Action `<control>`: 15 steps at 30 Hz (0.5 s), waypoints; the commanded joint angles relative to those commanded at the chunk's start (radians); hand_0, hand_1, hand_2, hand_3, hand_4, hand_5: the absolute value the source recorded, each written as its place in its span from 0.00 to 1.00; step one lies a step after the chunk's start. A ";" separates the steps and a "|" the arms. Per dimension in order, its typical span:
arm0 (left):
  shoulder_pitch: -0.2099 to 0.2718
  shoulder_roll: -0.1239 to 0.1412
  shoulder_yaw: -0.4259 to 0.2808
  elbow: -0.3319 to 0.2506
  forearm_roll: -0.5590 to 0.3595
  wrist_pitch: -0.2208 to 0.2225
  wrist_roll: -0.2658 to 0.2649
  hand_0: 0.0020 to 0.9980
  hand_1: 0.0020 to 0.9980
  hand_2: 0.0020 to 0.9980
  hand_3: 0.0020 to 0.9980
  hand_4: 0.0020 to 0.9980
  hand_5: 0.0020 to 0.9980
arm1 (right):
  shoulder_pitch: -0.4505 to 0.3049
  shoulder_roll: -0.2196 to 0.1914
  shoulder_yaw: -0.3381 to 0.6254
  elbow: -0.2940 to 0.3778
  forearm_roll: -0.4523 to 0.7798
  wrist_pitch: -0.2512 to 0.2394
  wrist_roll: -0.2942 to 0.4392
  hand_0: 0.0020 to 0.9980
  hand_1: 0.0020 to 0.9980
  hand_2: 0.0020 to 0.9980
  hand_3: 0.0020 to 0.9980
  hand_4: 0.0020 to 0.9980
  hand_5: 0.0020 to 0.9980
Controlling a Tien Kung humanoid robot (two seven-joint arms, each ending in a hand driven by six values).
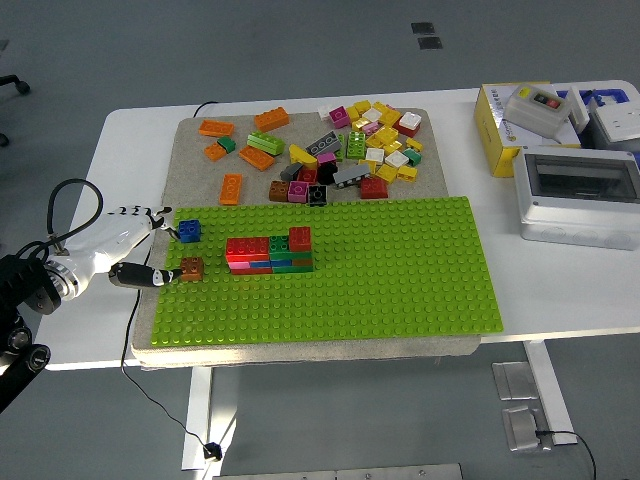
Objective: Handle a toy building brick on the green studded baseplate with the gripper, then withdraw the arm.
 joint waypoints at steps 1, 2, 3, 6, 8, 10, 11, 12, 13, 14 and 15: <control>-0.002 -0.001 0.003 0.001 -0.004 -0.002 0.002 1.00 1.00 1.00 0.73 0.80 0.42 | 0.000 0.000 0.001 0.000 0.000 0.000 0.000 0.71 0.64 0.48 0.74 0.58 1.00; -0.005 -0.003 0.006 0.003 -0.009 -0.005 0.004 1.00 1.00 1.00 0.73 0.80 0.42 | 0.001 -0.001 0.002 0.000 -0.002 0.000 0.001 0.71 0.64 0.48 0.74 0.58 1.00; -0.007 -0.005 0.008 0.005 -0.012 -0.008 0.006 1.00 1.00 1.00 0.73 0.80 0.42 | 0.002 -0.001 0.003 0.000 -0.002 0.000 0.001 0.71 0.64 0.48 0.74 0.58 1.00; -0.014 -0.011 0.014 0.013 -0.021 -0.017 0.013 1.00 1.00 1.00 0.72 0.80 0.42 | 0.003 -0.002 0.004 0.000 -0.004 0.001 0.001 0.71 0.64 0.47 0.74 0.58 1.00; -0.019 -0.015 0.019 0.019 -0.027 -0.024 0.017 1.00 1.00 1.00 0.72 0.80 0.42 | 0.003 -0.002 0.006 0.000 -0.006 0.001 0.001 0.71 0.64 0.47 0.74 0.58 1.00; -0.025 -0.019 0.025 0.026 -0.028 -0.029 0.020 1.00 1.00 1.00 0.73 0.80 0.42 | 0.004 -0.002 0.007 0.000 -0.008 0.001 0.002 0.71 0.64 0.47 0.74 0.58 1.00; -0.028 -0.022 0.028 0.033 -0.028 -0.031 0.022 1.00 1.00 1.00 0.73 0.80 0.42 | 0.005 -0.003 0.006 0.000 -0.008 0.001 0.002 0.71 0.64 0.47 0.74 0.58 1.00; -0.031 -0.024 0.031 0.039 -0.027 -0.033 0.024 1.00 1.00 1.00 0.73 0.80 0.42 | 0.005 -0.003 0.005 0.000 -0.008 0.001 0.002 0.71 0.64 0.47 0.74 0.58 1.00; -0.033 -0.025 0.034 0.043 -0.026 -0.034 0.025 1.00 1.00 1.00 0.73 0.80 0.42 | 0.005 -0.003 0.005 0.000 -0.007 0.001 0.002 0.71 0.64 0.47 0.74 0.58 1.00; -0.034 -0.027 0.035 0.047 -0.026 -0.034 0.025 1.00 1.00 1.00 0.73 0.80 0.42 | 0.005 -0.003 0.005 0.000 -0.007 0.001 0.003 0.71 0.64 0.47 0.74 0.58 1.00; -0.035 -0.028 0.037 0.049 -0.025 -0.035 0.026 1.00 1.00 1.00 0.73 0.80 0.42 | 0.005 -0.003 0.004 0.000 -0.007 0.001 0.003 0.71 0.64 0.47 0.74 0.58 1.00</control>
